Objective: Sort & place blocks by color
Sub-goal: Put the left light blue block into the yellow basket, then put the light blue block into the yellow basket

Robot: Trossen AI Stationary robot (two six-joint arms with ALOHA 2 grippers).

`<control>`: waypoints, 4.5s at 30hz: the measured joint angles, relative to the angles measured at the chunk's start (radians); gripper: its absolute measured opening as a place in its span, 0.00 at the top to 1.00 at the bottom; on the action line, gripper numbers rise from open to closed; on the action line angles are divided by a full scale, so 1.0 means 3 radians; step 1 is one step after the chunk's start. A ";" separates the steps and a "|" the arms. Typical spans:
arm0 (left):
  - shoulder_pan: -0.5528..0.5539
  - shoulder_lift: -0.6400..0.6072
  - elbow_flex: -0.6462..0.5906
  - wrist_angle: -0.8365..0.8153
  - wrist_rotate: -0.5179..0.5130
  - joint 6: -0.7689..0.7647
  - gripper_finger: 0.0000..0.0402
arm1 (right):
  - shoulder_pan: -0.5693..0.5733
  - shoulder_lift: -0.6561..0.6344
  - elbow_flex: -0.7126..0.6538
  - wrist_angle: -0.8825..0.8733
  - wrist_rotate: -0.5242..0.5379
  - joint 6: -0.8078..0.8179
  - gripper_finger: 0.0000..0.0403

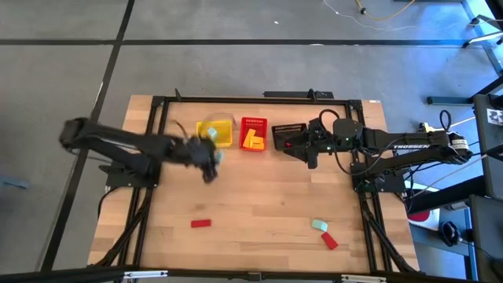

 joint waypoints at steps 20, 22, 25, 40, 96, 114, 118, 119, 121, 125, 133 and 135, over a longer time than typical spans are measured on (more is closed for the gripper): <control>0.1546 -0.0824 -0.0647 0.1670 0.0543 0.0997 0.72 | 0.0001 0.0000 0.0000 0.0004 0.0180 0.0131 0.24; 0.1676 -0.0643 -0.0460 0.1356 0.0573 0.1162 0.72 | 0.0001 0.0000 0.0000 0.0005 0.0182 0.0133 0.24; 0.1844 -0.0293 -0.0243 0.1204 0.0749 0.1324 0.72 | 0.0001 0.0000 0.0000 0.0005 0.0242 0.0133 0.24; 0.1901 0.0948 -0.0071 0.0981 0.0546 0.1284 0.72 | 0.0000 0.0000 0.0000 0.0002 0.0322 0.0045 0.24; 0.0108 -0.1274 -0.0177 0.2508 -0.0502 0.1310 0.42 | 0.1815 0.1343 0.1087 -0.3368 -0.0330 0.1305 0.24; 0.0112 -0.1357 -0.0177 0.2523 -0.0383 0.1497 0.42 | 0.2241 0.2629 0.1087 -0.3224 -0.0725 0.1838 0.24; 0.0112 -0.1357 -0.0177 0.2561 -0.0383 0.1486 0.42 | 0.2239 0.2755 0.1087 -0.3161 -0.0731 0.1785 0.24; 0.0112 -0.1356 -0.0177 0.2561 -0.0384 0.1485 0.42 | 0.2243 0.2790 0.1087 -0.3147 -0.0717 0.1772 0.24; 0.0112 -0.1356 -0.0177 0.2566 -0.0434 0.1485 0.42 | 0.2251 0.2852 0.1087 -0.3126 -0.0707 0.1704 0.24; 0.0112 -0.1356 -0.0177 0.2607 -0.0535 0.1479 0.42 | 0.2248 0.2930 0.1096 -0.3058 -0.0735 0.1580 0.27; 0.0111 -0.1356 -0.0177 0.2629 -0.0708 0.1473 0.42 | 0.2256 0.2846 0.1092 -0.3248 -0.0327 0.0911 0.68; 0.0112 -0.1356 -0.0177 0.2629 -0.0762 0.1474 0.42 | 0.2247 0.2738 0.1026 -0.3481 -0.0085 0.0634 0.67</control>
